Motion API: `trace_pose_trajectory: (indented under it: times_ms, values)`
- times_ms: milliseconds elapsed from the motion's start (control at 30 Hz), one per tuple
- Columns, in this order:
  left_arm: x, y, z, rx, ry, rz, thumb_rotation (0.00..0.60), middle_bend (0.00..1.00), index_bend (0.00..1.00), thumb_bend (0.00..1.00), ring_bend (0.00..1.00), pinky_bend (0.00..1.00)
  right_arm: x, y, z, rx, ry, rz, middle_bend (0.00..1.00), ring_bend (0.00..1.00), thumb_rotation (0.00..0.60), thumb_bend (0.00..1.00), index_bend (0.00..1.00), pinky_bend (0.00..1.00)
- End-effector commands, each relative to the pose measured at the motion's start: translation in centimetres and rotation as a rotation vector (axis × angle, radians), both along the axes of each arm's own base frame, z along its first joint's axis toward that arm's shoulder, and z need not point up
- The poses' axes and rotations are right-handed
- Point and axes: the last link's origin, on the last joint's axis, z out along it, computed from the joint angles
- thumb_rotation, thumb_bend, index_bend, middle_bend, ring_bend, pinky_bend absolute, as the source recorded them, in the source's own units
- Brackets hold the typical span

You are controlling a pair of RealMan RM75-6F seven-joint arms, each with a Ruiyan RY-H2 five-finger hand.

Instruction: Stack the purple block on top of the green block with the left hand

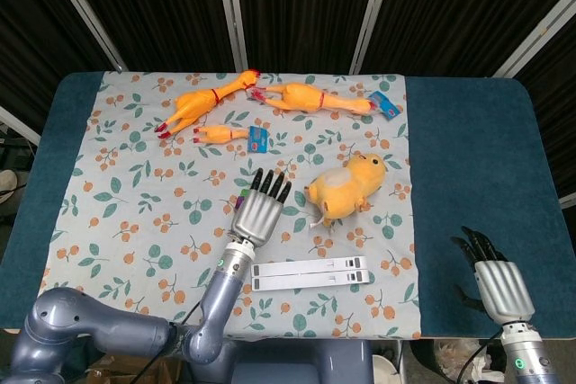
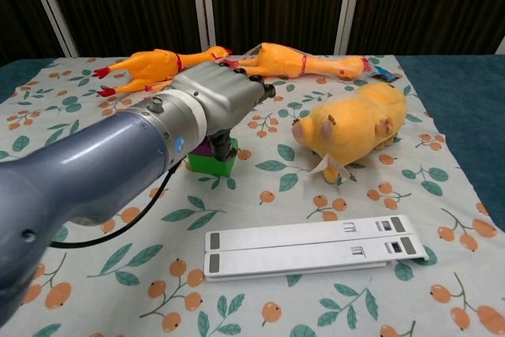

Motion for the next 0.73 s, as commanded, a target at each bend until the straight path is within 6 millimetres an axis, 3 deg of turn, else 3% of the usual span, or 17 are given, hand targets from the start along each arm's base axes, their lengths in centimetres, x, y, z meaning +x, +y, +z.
trace_pose_trajectory:
  times_ms: [33, 100, 200, 433, 667, 733]
  values:
    - [-1.9, -3.5, 6.6, -0.046, -0.144, 0.009, 0.6, 0.0, 0.02, 0.39, 0.0, 0.0, 0.0, 0.0, 0.1, -0.002, -0.007, 0.002, 0.08, 0.09, 0.6, 0.29, 0.18, 0.32]
    - [-4.5, -5.3, 9.1, -0.036, -0.149, 0.04, 0.6, 0.0, 0.03, 0.39, 0.0, 0.0, 0.0, 0.1, 0.2, -0.004, -0.011, 0.003, 0.08, 0.09, 0.6, 0.29, 0.18, 0.32]
    - [-10.5, -8.6, 13.7, 0.023, -0.191, 0.137, 0.6, 0.0, 0.05, 0.39, 0.0, 0.0, 0.2, 0.2, 0.1, 0.004, -0.015, 0.011, 0.08, 0.09, 0.6, 0.29, 0.18, 0.32]
    - [-20.7, -13.1, 18.5, 0.142, -0.384, 0.227, 0.6, 0.0, 0.09, 0.39, 0.0, 0.0, 0.9, 0.4, -0.3, 0.021, -0.013, 0.037, 0.08, 0.09, 0.6, 0.29, 0.18, 0.32]
    - [-25.0, -14.5, 19.5, 0.192, -0.415, 0.236, 0.6, 0.0, 0.1, 0.39, 0.0, 0.0, 1.0, 0.5, -0.5, 0.029, 0.0, 0.038, 0.08, 0.09, 0.6, 0.29, 0.18, 0.32]
    - [-25.3, -14.4, 19.7, 0.214, -0.397, 0.23, 0.6, 0.0, 0.1, 0.39, 0.0, 0.0, 1.0, 0.4, -0.4, 0.025, -0.001, 0.035, 0.08, 0.09, 0.6, 0.29, 0.18, 0.32]
